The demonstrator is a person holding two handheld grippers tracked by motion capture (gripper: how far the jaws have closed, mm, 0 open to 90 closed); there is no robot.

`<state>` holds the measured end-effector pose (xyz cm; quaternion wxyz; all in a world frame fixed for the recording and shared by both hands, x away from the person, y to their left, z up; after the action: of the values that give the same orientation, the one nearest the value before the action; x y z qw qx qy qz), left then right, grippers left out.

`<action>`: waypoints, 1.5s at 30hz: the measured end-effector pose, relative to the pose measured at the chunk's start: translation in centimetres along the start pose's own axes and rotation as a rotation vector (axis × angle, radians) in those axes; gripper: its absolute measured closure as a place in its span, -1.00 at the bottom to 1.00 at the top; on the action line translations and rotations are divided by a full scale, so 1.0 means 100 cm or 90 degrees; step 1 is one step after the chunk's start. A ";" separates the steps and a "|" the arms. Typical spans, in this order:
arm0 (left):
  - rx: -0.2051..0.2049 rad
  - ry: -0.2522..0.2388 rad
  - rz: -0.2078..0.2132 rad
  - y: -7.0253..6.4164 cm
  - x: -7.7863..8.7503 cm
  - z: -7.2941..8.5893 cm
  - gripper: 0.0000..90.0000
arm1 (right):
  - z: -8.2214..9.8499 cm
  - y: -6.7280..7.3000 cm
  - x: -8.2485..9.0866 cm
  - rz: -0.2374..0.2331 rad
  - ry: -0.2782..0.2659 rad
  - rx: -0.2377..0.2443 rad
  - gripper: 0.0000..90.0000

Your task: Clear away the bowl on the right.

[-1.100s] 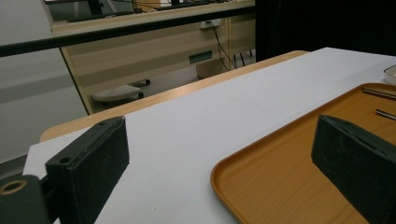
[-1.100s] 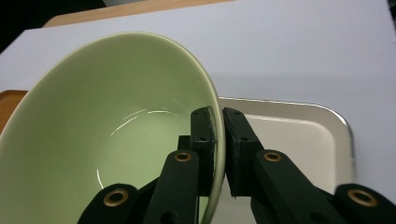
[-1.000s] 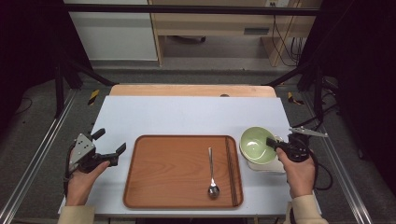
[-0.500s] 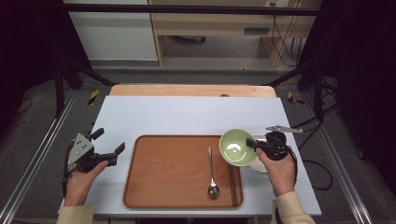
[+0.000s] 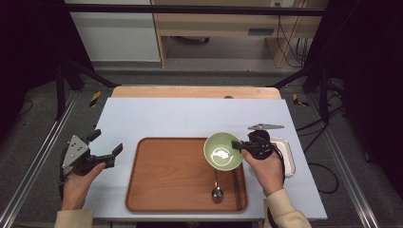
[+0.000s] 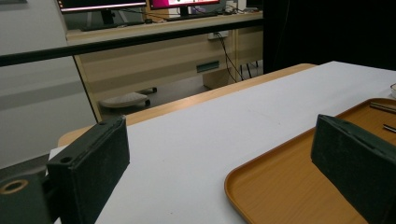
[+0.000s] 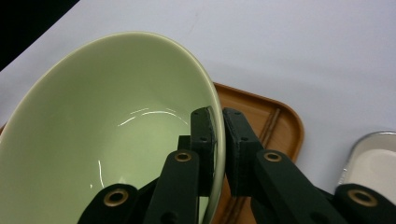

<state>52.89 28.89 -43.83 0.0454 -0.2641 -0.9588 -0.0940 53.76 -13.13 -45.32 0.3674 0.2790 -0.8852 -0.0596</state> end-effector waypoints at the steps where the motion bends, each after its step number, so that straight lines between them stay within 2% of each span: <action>1: 0.000 -0.001 0.000 0.000 0.000 0.000 -0.91 | 0.000 0.002 -0.001 -0.001 0.005 0.000 0.85; 3: 0.004 -0.003 -0.001 0.001 0.001 -0.001 -0.91 | -0.001 0.007 -0.004 -0.003 0.013 0.005 0.85; 7: 0.005 -0.003 0.000 0.002 0.001 -0.001 -0.91 | 0.000 0.019 -0.009 -0.026 0.026 0.007 0.85; 17: 0.003 -0.001 0.010 -0.001 0.000 0.000 -0.91 | 0.007 0.041 -0.028 -0.044 0.058 0.032 0.85; 30: 0.001 0.000 0.013 -0.003 -0.001 -0.001 -0.91 | 0.020 0.060 -0.042 -0.070 0.081 0.039 0.85; 45: 0.000 -0.004 0.011 -0.001 0.000 -0.002 -0.91 | 0.030 0.071 -0.052 -0.082 0.095 0.048 0.85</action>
<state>52.80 28.74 -43.63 0.0436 -0.2729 -0.9566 -0.0925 51.50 -4.72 -48.55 0.4168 0.3527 -0.8373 -0.0286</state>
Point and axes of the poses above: each handheld gripper's, and its own axes: x roughly backward along the jaws, z roughly out of its underside, y roughly to its left, the point moved 9 cm from there along -x, roughly forward along the jaws, and after that the axes turned 3 degrees about -x, right-handed, at the moved point
